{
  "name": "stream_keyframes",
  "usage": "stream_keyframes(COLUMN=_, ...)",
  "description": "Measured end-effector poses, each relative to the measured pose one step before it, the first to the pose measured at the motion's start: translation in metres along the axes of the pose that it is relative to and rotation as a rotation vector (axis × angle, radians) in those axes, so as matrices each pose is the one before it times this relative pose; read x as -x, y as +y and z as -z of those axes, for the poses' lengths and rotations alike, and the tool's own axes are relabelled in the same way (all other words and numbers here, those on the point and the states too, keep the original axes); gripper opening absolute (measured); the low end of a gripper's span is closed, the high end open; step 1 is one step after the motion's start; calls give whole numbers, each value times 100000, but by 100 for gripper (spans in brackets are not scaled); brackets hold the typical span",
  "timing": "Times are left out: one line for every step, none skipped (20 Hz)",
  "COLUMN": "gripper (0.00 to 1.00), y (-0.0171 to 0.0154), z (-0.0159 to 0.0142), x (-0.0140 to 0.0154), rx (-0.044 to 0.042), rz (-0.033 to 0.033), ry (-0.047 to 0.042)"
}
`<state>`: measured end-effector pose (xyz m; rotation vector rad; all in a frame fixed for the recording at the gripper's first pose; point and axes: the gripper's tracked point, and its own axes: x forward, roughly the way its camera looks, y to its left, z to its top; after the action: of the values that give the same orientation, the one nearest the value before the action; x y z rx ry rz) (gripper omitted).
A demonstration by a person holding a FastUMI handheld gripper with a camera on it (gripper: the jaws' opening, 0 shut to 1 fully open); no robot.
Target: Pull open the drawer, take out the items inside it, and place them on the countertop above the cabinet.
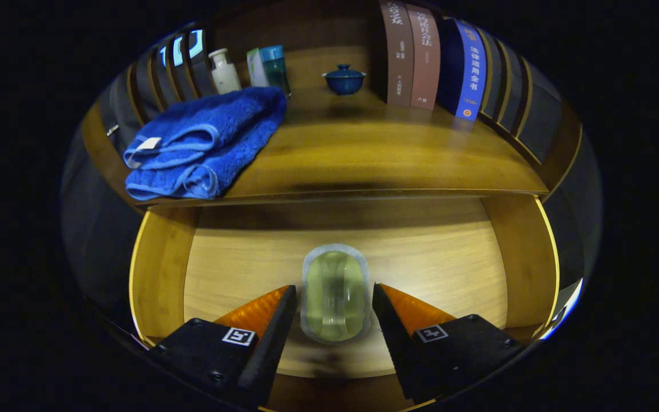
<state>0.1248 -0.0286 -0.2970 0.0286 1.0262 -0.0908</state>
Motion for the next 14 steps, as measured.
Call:
stream_keyframes(gripper=82, y=-28, z=362, x=-374, rx=-50, rz=436, ry=2624)
stream_keyframes(gripper=71, y=41, z=201, x=-223, rx=127, rz=-98, ry=1662)
stream_keyframes(gripper=60, y=-201, z=85, x=284, rx=-566, rz=751, ry=1261)
stream_keyframes(gripper=48, y=-154, z=554, x=-710, rx=-227, rz=890, ry=1429)
stream_keyframes(gripper=37, y=-128, z=-477, x=280, rx=-814, rz=523, ry=-559)
stream_keyframes(gripper=26, y=135, z=384, x=-525, rx=433, rz=-599, ry=403)
stream_keyframes(gripper=28, y=73, z=64, x=363, rx=685, rz=-441, ry=721)
stream_keyframes(gripper=28, y=170, z=229, x=-622, rx=369, rz=-716, ry=378)
stream_keyframes(gripper=21, y=-271, z=-154, x=26, rx=-73, rz=736, ry=-110)
stream_keyframes(gripper=15, y=-80, z=106, x=-139, rx=465, rz=1223, ry=-146)
stream_keyframes(gripper=15, y=208, z=-31, x=812, rx=498, rz=-450, ry=29)
stream_keyframes(gripper=15, y=56, z=68, x=-36, rx=801, rz=27, ry=39)
stream_keyframes(gripper=15, y=50, z=-65, x=-5, rx=409, rz=-198, ry=-220)
stream_keyframes(gripper=15, y=51, z=-32, x=70, rx=222, rz=-171, ry=-461)
